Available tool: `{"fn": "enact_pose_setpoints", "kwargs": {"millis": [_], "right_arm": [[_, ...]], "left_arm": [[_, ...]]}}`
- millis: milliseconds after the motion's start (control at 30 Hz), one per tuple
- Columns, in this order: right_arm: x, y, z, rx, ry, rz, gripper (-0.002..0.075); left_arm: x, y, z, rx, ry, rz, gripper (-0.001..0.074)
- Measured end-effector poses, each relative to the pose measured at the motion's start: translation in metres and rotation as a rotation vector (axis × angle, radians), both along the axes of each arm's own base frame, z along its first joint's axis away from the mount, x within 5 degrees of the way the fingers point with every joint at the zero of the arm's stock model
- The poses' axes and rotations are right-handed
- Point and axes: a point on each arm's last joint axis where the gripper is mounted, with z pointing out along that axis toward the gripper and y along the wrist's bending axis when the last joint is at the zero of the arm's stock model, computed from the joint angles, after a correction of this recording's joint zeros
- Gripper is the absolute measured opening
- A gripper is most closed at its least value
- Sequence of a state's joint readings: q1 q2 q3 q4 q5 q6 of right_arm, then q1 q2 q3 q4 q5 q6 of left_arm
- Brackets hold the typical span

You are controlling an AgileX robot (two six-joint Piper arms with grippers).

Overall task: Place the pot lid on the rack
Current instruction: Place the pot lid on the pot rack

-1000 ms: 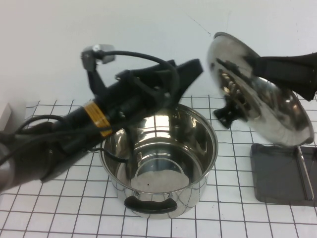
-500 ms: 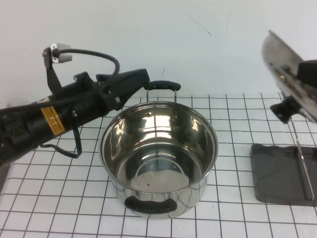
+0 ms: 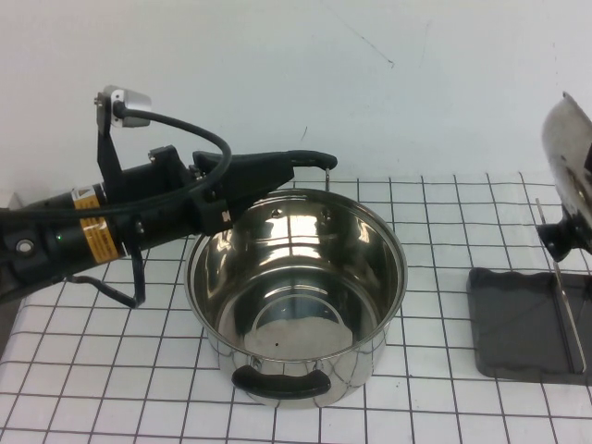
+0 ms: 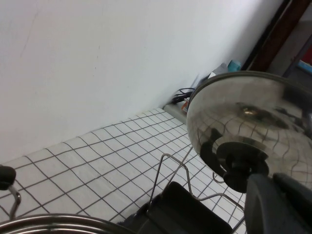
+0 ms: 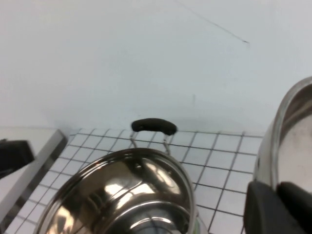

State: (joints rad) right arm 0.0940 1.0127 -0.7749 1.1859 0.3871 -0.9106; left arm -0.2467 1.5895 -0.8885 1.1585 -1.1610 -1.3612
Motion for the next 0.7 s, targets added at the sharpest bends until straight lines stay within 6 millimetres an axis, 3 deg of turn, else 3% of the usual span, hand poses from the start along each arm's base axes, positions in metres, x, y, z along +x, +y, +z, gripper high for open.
{"fn": "enact_pose_setpoints", "kwargs": {"millis": [133, 300, 700], "right_arm": [[0.002, -0.005, -0.009, 0.026, -0.008, -0.076, 0.0026], [0.005, -0.009, -0.005, 0.080, -0.042, -0.135, 0.0026], [0.024, -0.006, -0.019, 0.156, 0.028, -0.146, 0.0025]], "left_arm": [[0.000, 0.000, 0.000, 0.005, -0.001, -0.003, -0.0001], [0.000, 0.000, 0.000, 0.005, -0.001, -0.003, -0.0001], [-0.002, -0.001, -0.002, 0.027, 0.001, -0.022, -0.0001]]}}
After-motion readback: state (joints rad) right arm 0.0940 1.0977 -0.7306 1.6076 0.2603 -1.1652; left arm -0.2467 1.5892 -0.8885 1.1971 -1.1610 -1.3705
